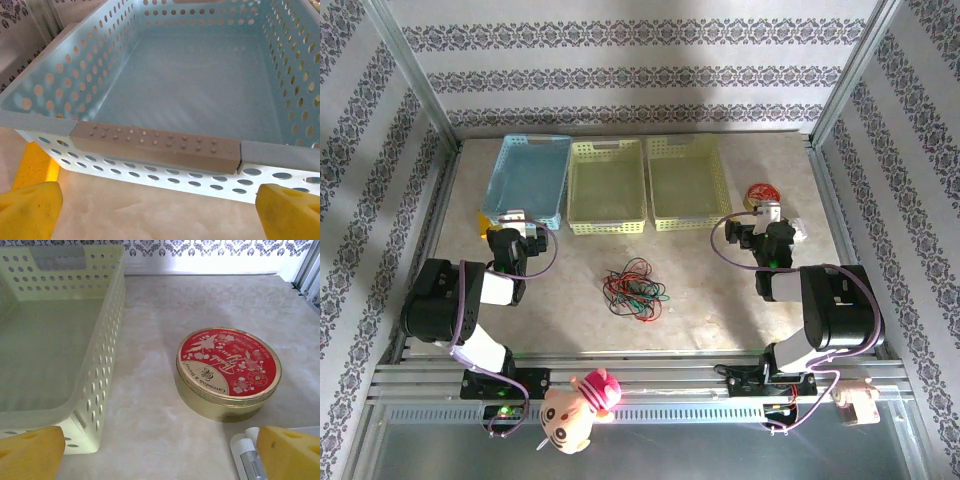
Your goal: Untangle the cables
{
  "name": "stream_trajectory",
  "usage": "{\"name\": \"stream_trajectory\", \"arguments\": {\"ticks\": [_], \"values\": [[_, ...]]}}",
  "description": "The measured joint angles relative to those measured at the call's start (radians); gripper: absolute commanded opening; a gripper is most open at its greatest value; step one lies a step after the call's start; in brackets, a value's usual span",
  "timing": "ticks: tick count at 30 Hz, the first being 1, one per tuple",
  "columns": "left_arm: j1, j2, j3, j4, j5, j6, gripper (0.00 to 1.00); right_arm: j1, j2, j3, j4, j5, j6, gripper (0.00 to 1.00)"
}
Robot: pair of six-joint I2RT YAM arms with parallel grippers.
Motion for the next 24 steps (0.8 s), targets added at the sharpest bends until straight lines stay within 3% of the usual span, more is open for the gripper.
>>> {"name": "stream_trajectory", "arguments": {"ticks": [10,24], "values": [[0.000,0.000,0.000,0.000,0.108,0.016,0.99,0.000,0.000,0.000,0.000,-0.008,0.000,0.98],[0.003,0.000,0.014,-0.002,0.110,0.007,0.99,0.000,0.000,0.000,0.000,-0.007,0.000,0.98]]}}
